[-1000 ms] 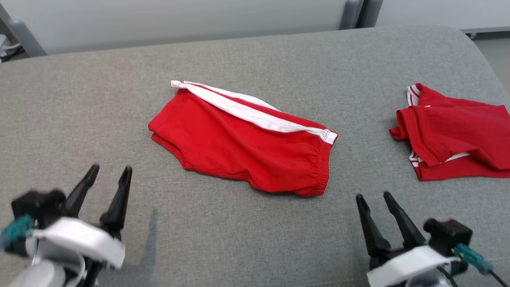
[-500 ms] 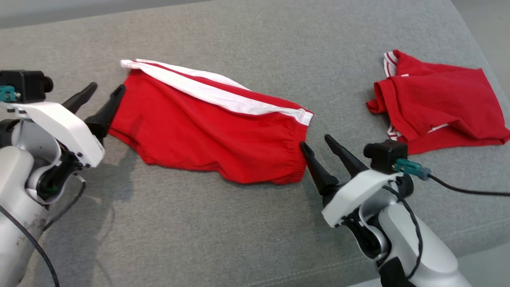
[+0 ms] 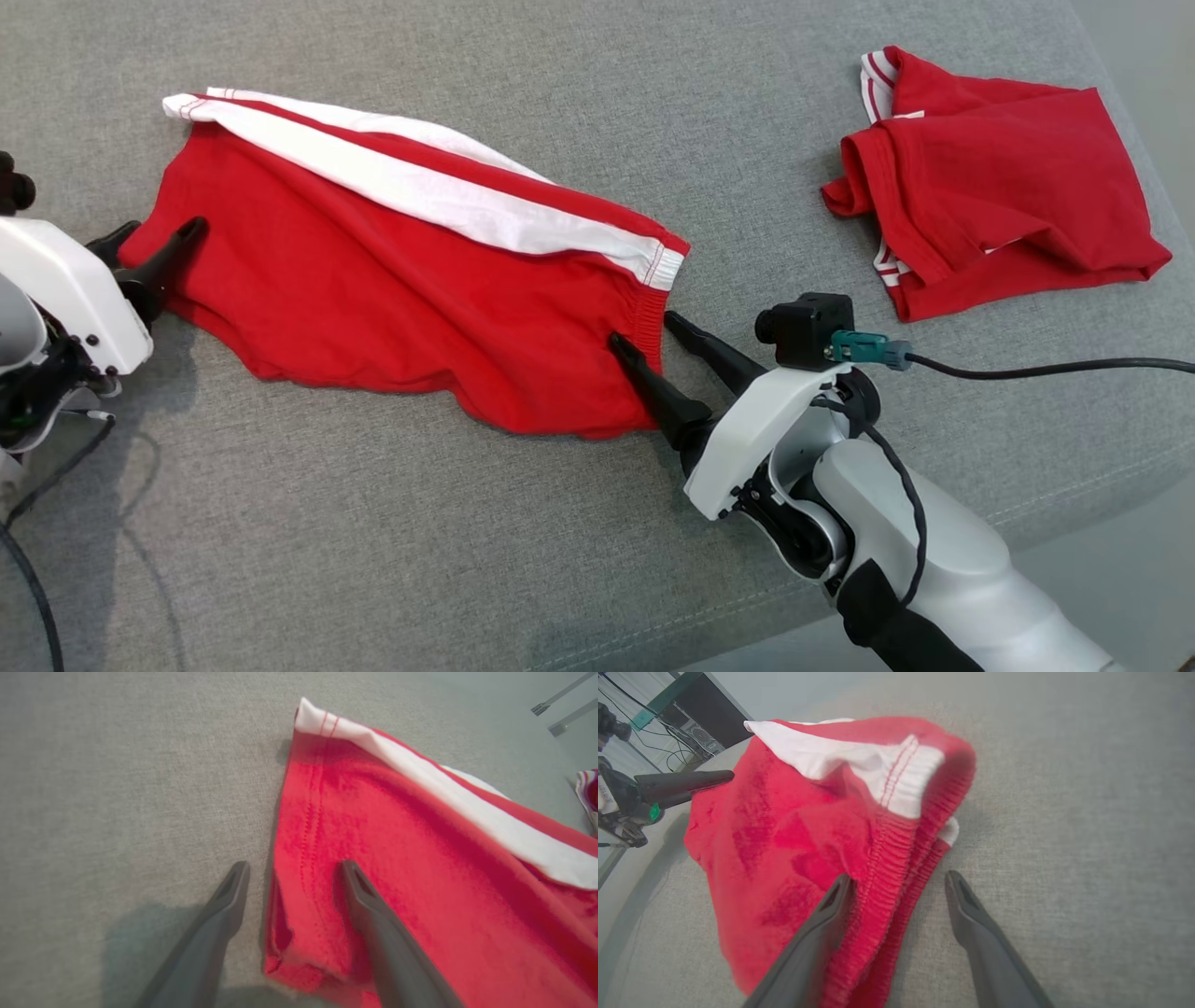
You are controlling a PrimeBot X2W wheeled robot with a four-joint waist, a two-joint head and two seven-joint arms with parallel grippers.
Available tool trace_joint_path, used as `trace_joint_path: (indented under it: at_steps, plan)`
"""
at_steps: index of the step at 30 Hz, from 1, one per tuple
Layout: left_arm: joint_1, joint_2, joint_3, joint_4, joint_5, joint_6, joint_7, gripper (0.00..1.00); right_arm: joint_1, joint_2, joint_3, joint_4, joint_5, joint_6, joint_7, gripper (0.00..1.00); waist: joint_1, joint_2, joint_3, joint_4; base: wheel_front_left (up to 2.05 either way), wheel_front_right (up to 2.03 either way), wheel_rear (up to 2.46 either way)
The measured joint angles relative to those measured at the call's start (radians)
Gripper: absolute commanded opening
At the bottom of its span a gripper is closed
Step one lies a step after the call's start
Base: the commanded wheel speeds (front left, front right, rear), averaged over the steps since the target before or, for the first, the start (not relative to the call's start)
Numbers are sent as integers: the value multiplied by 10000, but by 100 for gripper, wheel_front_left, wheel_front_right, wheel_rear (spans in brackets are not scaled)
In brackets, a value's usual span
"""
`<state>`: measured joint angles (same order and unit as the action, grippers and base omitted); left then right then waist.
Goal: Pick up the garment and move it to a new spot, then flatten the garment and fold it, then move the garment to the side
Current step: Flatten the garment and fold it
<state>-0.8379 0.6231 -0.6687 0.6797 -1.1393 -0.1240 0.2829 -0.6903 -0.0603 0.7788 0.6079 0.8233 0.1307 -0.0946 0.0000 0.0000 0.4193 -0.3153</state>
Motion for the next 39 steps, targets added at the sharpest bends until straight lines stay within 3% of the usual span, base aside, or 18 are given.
trace_joint_path:
  at_steps: [8,9,11,12,13,14,19,26,34,39]
  plan:
    - [-326,130,-364,161,-1066,-69,859,100,-650,6,779,658,926,0,-213,100,0,0,33,50,0,0,0]
    - [-343,117,-385,161,-1193,-71,1035,85,-725,10,836,815,1039,0,-203,100,0,0,17,79,0,0,0]
    - [-425,79,-435,182,-1509,-71,1407,28,-893,-4,972,982,1239,0,-201,100,0,0,-4,151,0,0,0]
    - [-465,33,-466,226,-1639,-69,1584,0,-972,4,1049,1104,1383,0,-167,62,0,0,-22,191,0,0,0]
    - [-476,-21,-466,245,-1818,-69,1829,0,-1039,2,1087,1198,1501,0,-105,44,0,0,-42,226,0,0,0]
    - [-472,-84,-462,272,-2044,-69,2019,0,-1103,0,1122,1300,1595,0,-69,0,0,0,-63,261,0,0,0]
    - [-347,-364,-502,77,-2648,-69,2343,0,-1334,-10,1321,1848,1958,2,117,0,0,0,-202,505,0,0,0]
    - [619,-416,96,-961,-3578,-67,1488,0,-1409,-190,1277,2044,2520,2,757,0,0,0,-498,1076,0,0,0]
    - [2836,-240,362,-2886,-3720,-65,-314,0,-777,-1570,1035,571,3601,0,2178,0,0,0,-1047,2015,0,0,0]
    - [4567,-190,347,-4125,-3638,-61,-1498,0,222,-2815,575,-773,4261,0,3024,0,0,0,-1521,2738,0,0,0]
